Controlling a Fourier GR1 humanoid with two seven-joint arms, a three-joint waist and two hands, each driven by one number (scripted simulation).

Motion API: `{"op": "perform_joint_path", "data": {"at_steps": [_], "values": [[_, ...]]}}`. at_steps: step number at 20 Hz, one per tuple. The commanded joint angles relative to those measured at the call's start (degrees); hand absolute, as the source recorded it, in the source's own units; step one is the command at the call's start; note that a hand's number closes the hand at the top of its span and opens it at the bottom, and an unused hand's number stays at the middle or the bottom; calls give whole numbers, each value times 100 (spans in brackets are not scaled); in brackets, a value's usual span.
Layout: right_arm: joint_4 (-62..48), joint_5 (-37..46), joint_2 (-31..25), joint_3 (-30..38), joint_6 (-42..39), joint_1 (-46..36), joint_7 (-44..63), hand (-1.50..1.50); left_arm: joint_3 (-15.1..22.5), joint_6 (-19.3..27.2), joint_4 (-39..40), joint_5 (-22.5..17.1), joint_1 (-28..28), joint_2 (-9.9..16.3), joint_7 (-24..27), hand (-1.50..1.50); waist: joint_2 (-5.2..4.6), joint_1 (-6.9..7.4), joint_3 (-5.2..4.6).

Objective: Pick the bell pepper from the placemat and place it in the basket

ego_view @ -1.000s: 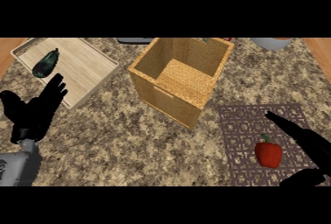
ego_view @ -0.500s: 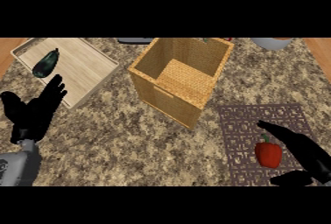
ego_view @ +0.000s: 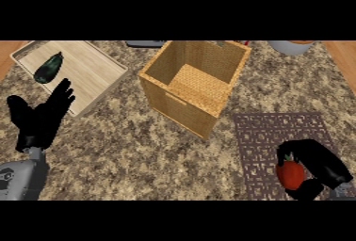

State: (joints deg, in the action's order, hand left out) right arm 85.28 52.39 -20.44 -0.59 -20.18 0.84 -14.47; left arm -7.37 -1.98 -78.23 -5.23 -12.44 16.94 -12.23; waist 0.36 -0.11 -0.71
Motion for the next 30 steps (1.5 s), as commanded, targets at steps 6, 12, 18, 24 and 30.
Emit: {"op": "perform_joint_path", "data": {"at_steps": [6,12,18,24,30], "values": [[542,859,1965,-1421,327,-119,2149,150,63,-70,-104,25,-100,-38,-140,0,-29,215,58],[657,768,2011,-2031,522,-358,3123,150,175,-128,-78,66,-155,-84,-84,0,-81,509,67],[1061,-167,2036,-2853,1915,-711,4002,150,253,-168,-58,42,-274,-156,-124,0,-54,629,120],[1503,-105,2042,-3554,3515,-1469,4924,150,390,-180,29,100,-274,-263,-122,0,6,660,68],[1473,463,2043,-3955,4345,-2290,6411,150,331,-141,68,135,-375,-184,-177,0,57,632,25]]}}
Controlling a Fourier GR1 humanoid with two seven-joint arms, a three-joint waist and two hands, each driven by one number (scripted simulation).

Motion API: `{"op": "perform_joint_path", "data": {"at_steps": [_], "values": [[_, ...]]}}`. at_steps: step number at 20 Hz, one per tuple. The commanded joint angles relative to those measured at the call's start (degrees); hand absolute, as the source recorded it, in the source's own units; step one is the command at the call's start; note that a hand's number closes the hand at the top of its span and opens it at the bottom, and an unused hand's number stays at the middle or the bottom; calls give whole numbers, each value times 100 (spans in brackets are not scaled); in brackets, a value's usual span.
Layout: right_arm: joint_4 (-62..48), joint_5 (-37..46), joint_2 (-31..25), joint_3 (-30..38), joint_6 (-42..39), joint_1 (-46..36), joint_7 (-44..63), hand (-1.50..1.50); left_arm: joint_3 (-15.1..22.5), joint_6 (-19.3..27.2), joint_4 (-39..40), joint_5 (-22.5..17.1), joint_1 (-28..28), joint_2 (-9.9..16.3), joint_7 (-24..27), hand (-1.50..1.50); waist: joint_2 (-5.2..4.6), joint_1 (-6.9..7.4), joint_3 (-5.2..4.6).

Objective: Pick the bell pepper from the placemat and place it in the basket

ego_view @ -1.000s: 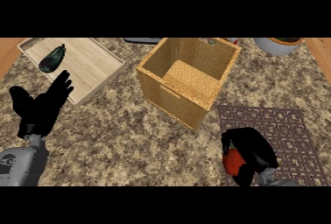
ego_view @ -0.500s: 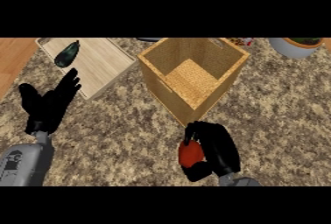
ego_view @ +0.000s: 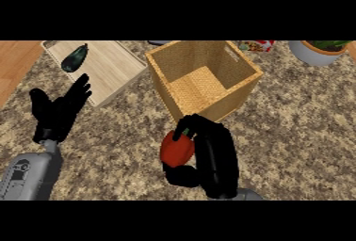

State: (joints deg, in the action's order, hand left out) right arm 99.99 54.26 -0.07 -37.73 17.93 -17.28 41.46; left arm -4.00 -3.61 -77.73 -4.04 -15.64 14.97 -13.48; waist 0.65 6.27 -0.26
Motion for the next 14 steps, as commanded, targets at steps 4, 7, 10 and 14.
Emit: {"op": "perform_joint_path", "data": {"at_steps": [4,7,10,14], "values": [[-261,691,7,-287,766,-1197,1834,150,-52,52,37,20,-92,28,-6,0,27,6,-35],[-475,896,7,-265,661,-1940,2440,150,27,40,116,64,-118,-23,-13,0,-2,16,-38],[-744,1068,6,-105,577,-2501,2943,150,67,-15,62,45,-143,-29,-39,0,17,83,-35],[-1212,1220,6,291,522,-3334,3266,150,98,25,104,24,-259,-145,-41,0,-36,130,-36]]}}
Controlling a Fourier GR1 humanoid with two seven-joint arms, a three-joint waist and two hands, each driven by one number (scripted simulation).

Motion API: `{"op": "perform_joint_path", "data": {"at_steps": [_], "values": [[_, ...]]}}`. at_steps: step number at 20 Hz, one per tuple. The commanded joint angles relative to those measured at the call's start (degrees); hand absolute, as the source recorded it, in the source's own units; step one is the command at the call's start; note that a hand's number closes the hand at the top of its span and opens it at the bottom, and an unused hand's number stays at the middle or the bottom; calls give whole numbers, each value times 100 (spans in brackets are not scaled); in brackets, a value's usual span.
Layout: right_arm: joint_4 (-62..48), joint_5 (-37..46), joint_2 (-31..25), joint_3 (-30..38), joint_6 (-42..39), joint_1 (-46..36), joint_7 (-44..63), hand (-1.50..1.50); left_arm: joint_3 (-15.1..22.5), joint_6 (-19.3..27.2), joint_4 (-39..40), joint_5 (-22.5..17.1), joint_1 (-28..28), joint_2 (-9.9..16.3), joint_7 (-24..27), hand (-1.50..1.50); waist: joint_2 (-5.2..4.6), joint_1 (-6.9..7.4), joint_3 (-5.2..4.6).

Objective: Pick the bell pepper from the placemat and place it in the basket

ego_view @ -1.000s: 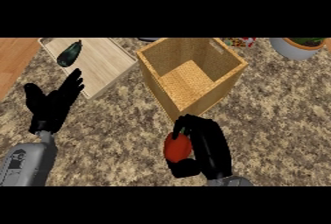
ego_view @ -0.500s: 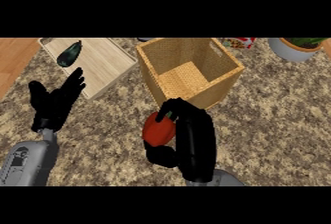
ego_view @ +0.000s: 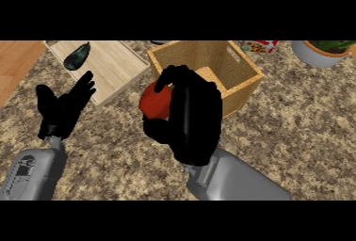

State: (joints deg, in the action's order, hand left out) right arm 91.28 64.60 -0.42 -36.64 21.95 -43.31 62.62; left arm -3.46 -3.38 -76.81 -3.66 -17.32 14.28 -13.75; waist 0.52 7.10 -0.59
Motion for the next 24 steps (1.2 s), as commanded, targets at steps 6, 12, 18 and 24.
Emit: {"op": "perform_joint_path", "data": {"at_steps": [6,12,18,24], "values": [[-1300,455,39,733,-444,-1822,1723,150,-20,-18,77,29,-171,66,-50,0,-37,11,-2],[-2209,689,39,1023,-495,-2536,2251,150,-52,-1,129,40,-159,73,-2,0,-79,-45,19],[-2884,430,38,1280,-436,-3115,2257,150,-35,137,34,79,-32,-65,114,0,-80,-108,35],[-3170,319,38,1065,19,-2886,2257,150,-232,-10,45,-91,-131,135,-48,0,-81,-238,46]]}}
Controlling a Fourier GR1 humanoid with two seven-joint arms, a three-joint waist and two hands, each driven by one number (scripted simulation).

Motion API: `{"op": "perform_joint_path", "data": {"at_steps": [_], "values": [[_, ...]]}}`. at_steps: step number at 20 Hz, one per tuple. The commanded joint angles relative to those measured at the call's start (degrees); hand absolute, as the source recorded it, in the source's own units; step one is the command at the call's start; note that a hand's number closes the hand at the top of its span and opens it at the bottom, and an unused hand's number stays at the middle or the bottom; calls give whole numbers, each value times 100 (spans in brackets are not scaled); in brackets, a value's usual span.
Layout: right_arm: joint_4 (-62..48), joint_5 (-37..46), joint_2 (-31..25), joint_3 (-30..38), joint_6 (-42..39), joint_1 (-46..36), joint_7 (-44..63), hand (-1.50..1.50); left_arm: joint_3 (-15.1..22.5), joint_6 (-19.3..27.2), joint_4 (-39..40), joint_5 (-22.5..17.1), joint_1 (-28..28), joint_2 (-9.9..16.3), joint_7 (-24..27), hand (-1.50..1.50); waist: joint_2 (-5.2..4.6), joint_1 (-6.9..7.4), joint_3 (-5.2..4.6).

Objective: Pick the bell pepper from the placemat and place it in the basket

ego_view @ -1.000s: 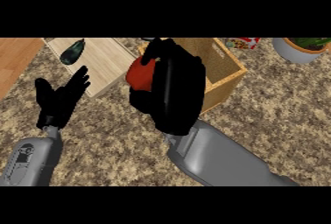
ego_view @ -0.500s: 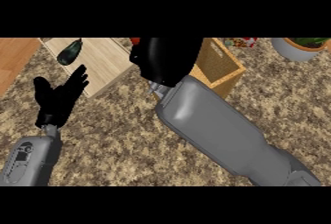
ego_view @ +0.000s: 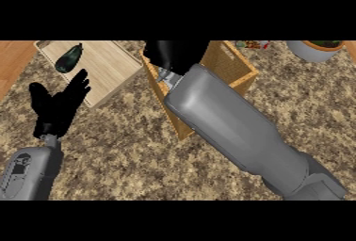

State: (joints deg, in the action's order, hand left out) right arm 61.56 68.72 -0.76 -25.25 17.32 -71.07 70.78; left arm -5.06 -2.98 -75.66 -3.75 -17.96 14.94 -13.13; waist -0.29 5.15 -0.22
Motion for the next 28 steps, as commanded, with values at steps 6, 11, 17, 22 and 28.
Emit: {"op": "perform_joint_path", "data": {"at_steps": [6,11,17,22,28], "values": [[-187,-17,72,-156,993,305,1388,150,2,92,-135,70,248,-61,153,0,20,-182,15],[-456,514,72,529,1458,660,1436,-150,-109,50,-51,23,241,38,148,0,-2,-235,17],[-615,339,72,316,1685,659,1208,-150,-78,16,-160,8,370,-23,204,0,4,-205,16],[-441,592,73,357,2260,686,1257,-150,-181,-97,-61,-80,309,103,95,0,17,-242,17],[505,1160,73,1521,2853,905,1167,-150,-277,112,-230,-49,458,83,44,0,126,-507,32]]}}
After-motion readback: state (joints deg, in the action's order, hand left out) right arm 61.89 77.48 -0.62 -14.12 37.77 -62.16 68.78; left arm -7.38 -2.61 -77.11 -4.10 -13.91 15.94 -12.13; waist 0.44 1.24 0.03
